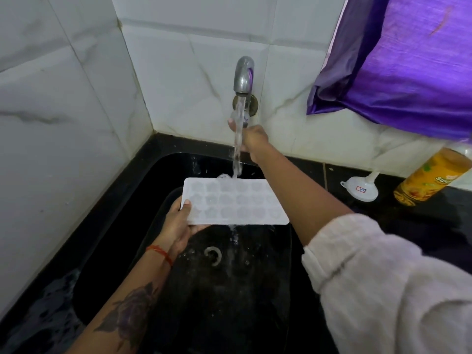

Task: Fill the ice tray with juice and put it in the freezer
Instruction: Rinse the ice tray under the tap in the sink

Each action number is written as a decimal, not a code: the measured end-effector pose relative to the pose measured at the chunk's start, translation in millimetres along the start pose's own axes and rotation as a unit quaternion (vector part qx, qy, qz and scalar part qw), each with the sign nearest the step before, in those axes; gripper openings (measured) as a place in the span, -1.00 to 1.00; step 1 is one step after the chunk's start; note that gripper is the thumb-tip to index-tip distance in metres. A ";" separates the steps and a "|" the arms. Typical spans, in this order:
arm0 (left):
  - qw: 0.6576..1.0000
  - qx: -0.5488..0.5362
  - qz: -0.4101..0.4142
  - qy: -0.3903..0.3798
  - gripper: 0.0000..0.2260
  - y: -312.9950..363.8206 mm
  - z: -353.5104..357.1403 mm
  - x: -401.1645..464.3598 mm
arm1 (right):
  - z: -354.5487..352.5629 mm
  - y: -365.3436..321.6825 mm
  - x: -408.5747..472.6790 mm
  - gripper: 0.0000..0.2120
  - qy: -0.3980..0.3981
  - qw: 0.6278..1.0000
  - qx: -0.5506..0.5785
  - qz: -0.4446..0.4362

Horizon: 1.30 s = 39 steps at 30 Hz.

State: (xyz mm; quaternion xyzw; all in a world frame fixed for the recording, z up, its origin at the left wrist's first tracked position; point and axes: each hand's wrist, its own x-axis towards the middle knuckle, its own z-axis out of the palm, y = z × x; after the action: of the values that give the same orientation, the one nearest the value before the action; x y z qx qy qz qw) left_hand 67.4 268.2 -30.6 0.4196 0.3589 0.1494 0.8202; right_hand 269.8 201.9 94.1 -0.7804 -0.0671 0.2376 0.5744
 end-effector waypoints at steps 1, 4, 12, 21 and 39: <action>1.000 0.000 0.000 0.006 -0.73 -0.5 -2.8 0.5 | 5.1 -8.5 6.2 -0.38 -0.004 1.000 0.008 0.008; 1.000 -0.001 0.005 0.015 -0.72 -1.0 -8.5 2.6 | 14.0 -18.5 26.2 -0.40 0.040 0.999 0.002 0.006; 1.000 -0.001 0.003 0.018 -0.71 -2.4 -13.8 -3.2 | -7.9 -20.5 29.7 -0.75 -0.126 0.974 0.174 0.075; 0.999 0.009 0.015 0.033 -0.70 0.8 -13.2 -15.0 | -70.2 84.7 -37.6 -0.46 0.045 0.969 -0.241 0.016; 0.970 0.147 -0.185 0.051 -0.72 -50.5 -0.9 -64.4 | -89.9 100.7 -157.9 -0.84 -0.024 0.995 -0.085 -0.037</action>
State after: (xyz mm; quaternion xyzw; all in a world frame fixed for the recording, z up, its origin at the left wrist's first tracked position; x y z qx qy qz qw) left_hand 19.0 203.1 -41.3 0.4538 0.4894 -0.0382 0.7437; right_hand 154.5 31.2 67.4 -0.8177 -0.1293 0.2281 0.5124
